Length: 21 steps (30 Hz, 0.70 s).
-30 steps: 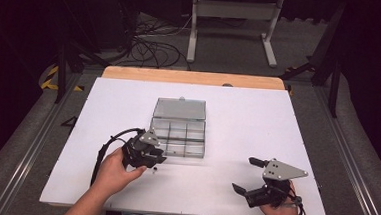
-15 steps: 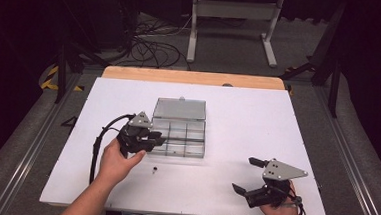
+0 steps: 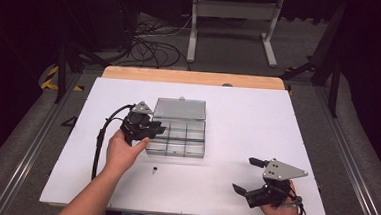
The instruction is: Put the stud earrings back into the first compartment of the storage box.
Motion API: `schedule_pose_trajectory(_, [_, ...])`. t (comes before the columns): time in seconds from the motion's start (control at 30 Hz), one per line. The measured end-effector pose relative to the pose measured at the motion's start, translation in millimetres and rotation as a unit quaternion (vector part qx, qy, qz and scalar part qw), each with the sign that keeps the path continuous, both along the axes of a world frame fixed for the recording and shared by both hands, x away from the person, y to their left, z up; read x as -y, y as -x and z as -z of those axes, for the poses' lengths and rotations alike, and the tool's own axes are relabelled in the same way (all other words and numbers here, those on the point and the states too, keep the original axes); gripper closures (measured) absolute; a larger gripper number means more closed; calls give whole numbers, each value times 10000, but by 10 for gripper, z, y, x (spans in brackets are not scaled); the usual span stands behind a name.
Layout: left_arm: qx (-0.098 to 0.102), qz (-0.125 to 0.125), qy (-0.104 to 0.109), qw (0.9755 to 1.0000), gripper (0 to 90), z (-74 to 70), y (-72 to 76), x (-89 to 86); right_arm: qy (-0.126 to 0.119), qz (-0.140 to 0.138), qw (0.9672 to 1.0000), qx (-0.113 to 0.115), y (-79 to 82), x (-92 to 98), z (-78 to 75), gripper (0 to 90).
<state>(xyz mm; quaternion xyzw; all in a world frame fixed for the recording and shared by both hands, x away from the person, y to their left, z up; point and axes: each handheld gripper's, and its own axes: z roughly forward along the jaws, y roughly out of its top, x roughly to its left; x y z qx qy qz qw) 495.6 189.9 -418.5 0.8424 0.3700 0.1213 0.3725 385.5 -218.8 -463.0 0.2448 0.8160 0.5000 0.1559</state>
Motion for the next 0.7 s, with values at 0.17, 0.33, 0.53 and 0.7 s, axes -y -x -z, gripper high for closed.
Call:
schedule_pose_trajectory(0.17, [-18,-149,-108,9998,698,71,-91,23,7,-5,10000,-5,-2,1,2,18])
schedule_pose_trajectory(0.33, [-141,-315,-179,9992,697,148,-179,9,6,-13,10000,-2,0,5,2,19])
schedule_pose_trajectory(0.53, [-181,-403,-377,9983,697,223,-248,24,23,-33,10000,-40,-6,2,10,18])
schedule_pose_trajectory(0.7, [-247,-462,-440,9977,696,269,-289,21,18,-22,10000,-43,-8,6,10,18])
